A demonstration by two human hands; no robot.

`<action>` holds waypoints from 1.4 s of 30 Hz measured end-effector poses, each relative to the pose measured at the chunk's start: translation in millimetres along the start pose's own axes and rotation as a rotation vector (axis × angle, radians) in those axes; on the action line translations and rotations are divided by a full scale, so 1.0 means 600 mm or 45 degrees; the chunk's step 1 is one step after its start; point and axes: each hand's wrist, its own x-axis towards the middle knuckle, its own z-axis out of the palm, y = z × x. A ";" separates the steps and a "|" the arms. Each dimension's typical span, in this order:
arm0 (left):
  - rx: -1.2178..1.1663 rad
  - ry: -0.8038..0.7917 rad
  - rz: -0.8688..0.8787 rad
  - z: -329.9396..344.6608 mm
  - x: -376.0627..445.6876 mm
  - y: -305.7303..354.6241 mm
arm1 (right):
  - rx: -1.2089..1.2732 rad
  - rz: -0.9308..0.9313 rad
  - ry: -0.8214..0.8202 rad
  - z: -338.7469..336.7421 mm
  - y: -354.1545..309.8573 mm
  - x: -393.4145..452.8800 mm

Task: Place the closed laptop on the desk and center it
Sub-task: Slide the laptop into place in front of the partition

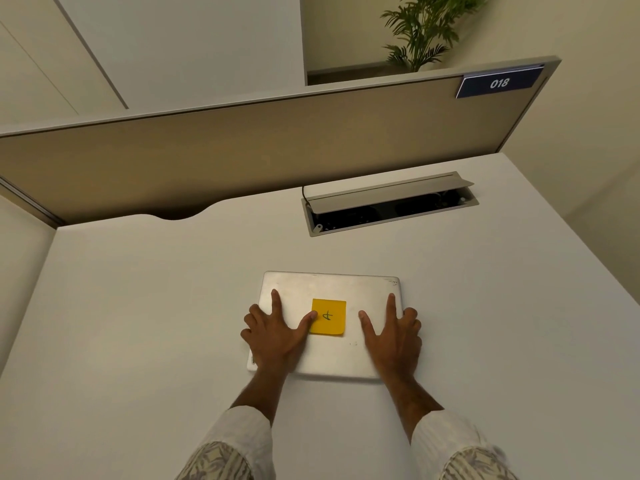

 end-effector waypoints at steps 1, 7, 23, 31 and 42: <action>-0.036 -0.002 -0.010 -0.002 0.004 -0.001 | 0.026 0.005 0.001 -0.001 -0.002 0.002; -0.270 -0.031 -0.071 -0.015 0.025 -0.004 | 0.149 0.004 0.006 -0.001 0.004 0.003; -0.500 -0.084 0.078 -0.029 0.030 -0.040 | 0.173 -0.089 0.003 -0.021 0.003 0.012; -0.543 -0.026 -0.013 -0.050 0.002 -0.077 | 0.173 -0.223 -0.015 -0.028 -0.029 0.014; -0.416 -0.153 0.012 -0.058 -0.009 -0.157 | 0.126 -0.326 -0.039 -0.006 -0.069 -0.007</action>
